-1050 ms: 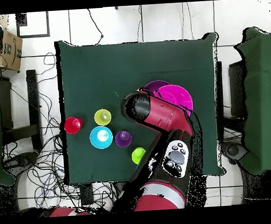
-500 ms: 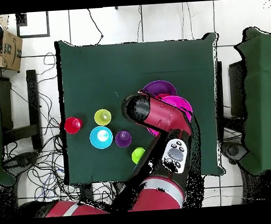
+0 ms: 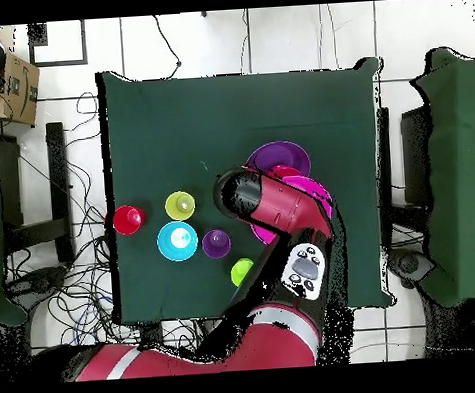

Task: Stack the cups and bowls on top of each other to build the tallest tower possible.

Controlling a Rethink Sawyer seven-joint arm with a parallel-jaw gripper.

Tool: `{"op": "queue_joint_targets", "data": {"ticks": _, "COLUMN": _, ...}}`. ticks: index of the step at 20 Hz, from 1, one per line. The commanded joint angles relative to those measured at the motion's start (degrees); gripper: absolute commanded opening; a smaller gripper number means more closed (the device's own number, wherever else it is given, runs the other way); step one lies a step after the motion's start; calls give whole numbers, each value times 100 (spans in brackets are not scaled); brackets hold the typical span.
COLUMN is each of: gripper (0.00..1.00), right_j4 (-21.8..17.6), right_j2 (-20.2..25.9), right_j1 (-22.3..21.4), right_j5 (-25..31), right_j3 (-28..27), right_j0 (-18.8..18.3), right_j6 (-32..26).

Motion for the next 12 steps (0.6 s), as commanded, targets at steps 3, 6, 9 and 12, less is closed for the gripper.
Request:
{"op": "queue_joint_targets", "data": {"ticks": 3, "gripper": 100, "right_j4": 224, "right_j2": 726, "right_j1": 55, "right_j5": -286, "right_j3": 223, "right_j0": 22, "right_j6": 1092}}
{"op": "queue_joint_targets", "data": {"ticks": 6, "gripper": 100, "right_j4": 209, "right_j2": 723, "right_j1": -24, "right_j5": -269, "right_j3": 272, "right_j0": -6, "right_j6": 1038}}
{"op": "queue_joint_targets", "data": {"ticks": 9, "gripper": 100, "right_j4": 157, "right_j2": 668, "right_j1": -222, "right_j5": -105, "right_j3": 341, "right_j0": -18, "right_j6": 944}}
{"op": "queue_joint_targets", "data": {"ticks": 12, "gripper": 100, "right_j4": 92, "right_j2": 557, "right_j1": -452, "right_j5": 195, "right_j3": 319, "right_j0": -22, "right_j6": 812}}
